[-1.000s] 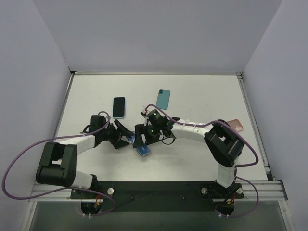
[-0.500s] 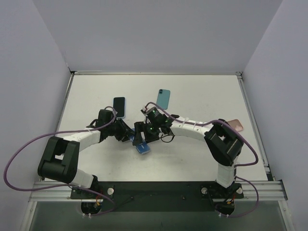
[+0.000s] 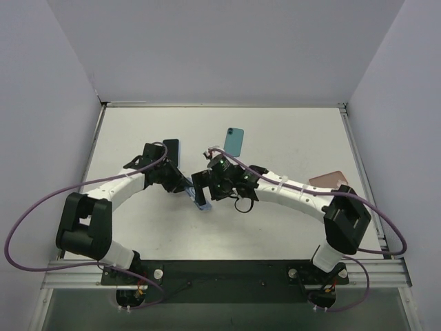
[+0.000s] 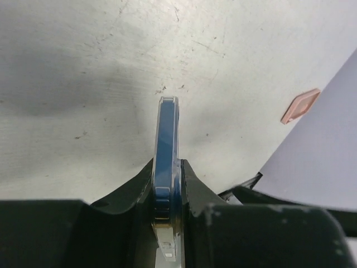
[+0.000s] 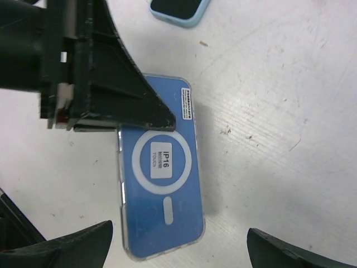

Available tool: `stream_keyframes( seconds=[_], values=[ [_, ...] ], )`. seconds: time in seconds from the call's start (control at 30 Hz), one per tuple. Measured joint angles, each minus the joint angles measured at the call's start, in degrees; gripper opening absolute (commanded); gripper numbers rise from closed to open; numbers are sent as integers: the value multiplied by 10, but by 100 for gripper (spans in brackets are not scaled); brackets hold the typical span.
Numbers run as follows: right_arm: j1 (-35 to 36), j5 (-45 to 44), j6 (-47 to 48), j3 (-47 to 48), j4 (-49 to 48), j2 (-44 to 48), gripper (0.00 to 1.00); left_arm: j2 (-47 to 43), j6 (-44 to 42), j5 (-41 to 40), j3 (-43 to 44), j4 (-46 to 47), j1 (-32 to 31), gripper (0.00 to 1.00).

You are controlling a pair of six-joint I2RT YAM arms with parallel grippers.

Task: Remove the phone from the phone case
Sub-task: Pick up the phone at the center of the board, then remove the phone case from the phone.

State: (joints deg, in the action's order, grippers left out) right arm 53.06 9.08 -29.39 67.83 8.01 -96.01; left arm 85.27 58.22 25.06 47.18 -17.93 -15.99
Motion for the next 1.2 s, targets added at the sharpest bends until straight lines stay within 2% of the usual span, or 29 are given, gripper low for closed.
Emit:
stream_keyframes(
  seconds=[0.13,0.3,0.37,0.6,0.7,0.97,1.07,1.1,1.17,1.2],
  values=[
    [48,-105,35,21,39,33,100,7,-7,-36,39,-59,-3,0],
    [99,-166,88,44,63,32,98,9,-8,-63,63,-121,-8,0],
    [119,-195,103,63,77,20,92,12,-8,-73,79,-147,-11,0],
    [149,-208,121,95,91,-22,80,19,-9,-93,130,-203,-17,0],
    [154,-217,128,107,94,-42,60,19,-10,-95,134,-214,-17,0],
    [164,-283,126,128,96,-97,45,20,-9,-96,144,-244,-19,0],
    [165,-303,125,133,97,-107,28,21,-7,-96,145,-245,-19,0],
    [166,-306,125,134,96,-108,16,21,-3,-95,145,-242,-19,0],
    [169,-314,127,135,96,-108,0,22,2,-88,146,-237,-20,0],
    [173,-324,131,137,98,-108,0,22,5,-87,146,-237,-21,0]
  ],
)
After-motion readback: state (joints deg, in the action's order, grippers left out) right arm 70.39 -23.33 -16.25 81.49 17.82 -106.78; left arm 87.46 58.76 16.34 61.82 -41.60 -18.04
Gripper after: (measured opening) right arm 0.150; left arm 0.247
